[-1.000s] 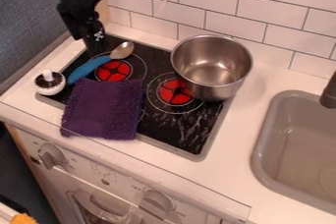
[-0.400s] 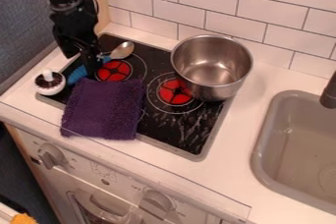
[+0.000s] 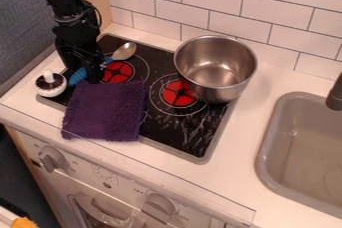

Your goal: Moved the blue spoon to the lower right side of the burner

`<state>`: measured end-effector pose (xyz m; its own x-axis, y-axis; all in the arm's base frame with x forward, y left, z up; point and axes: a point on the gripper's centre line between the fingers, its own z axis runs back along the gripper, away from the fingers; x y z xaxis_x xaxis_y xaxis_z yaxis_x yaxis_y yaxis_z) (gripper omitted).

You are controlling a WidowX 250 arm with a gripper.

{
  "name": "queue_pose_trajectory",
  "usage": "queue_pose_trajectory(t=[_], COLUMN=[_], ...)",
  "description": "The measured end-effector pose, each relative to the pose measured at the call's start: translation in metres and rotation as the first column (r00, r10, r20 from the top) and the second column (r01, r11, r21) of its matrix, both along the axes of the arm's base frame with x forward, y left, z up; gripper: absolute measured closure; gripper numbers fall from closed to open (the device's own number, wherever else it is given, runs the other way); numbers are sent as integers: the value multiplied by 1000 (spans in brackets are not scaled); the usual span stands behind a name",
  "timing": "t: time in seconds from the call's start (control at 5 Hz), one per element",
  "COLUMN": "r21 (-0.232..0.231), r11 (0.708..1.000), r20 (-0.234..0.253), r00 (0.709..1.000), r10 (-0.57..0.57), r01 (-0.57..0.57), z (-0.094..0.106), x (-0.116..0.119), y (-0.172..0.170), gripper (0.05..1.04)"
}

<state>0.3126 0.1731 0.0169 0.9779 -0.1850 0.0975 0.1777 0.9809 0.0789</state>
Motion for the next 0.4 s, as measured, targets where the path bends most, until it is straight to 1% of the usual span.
queue_pose_trajectory(t=[0.2,0.4], r21=[-6,13], r11=[1000,1000], r20=[-21,-15], r00=[1000,999], r10=[-21,-29], r01=[20,29], z=[-6,-5], x=[12,17], y=[0,-6], gripper=[398,656])
